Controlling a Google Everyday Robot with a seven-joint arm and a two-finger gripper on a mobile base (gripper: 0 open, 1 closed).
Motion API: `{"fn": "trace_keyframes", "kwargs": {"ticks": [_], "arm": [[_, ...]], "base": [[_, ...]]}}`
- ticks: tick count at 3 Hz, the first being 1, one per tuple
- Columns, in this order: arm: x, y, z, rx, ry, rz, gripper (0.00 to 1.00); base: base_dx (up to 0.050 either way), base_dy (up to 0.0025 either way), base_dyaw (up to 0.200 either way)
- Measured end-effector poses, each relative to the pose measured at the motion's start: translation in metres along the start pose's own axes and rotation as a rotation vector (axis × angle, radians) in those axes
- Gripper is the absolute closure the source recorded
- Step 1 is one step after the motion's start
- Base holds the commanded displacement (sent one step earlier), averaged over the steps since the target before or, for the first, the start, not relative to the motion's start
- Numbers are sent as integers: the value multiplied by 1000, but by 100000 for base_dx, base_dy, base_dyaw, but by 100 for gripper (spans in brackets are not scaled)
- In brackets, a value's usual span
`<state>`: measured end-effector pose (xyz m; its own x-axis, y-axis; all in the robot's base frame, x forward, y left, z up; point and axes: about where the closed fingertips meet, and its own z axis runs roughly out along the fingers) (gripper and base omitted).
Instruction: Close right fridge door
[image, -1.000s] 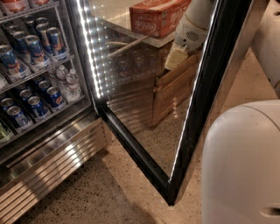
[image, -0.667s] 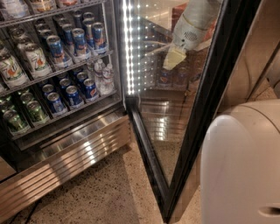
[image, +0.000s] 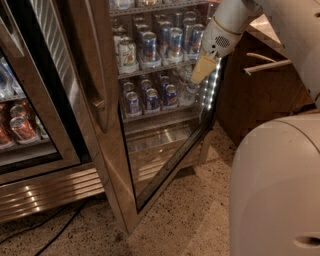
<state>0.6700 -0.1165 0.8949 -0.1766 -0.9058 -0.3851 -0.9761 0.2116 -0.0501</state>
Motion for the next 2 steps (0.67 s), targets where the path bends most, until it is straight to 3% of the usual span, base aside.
{"fn": "trace_keyframes", "kwargs": {"ticks": [1,2], "arm": [[0,0,0,0,0,0,100],[0,0,0,0,0,0,100]], "base": [[-1,2,18985],[4895,3,-93]]}}
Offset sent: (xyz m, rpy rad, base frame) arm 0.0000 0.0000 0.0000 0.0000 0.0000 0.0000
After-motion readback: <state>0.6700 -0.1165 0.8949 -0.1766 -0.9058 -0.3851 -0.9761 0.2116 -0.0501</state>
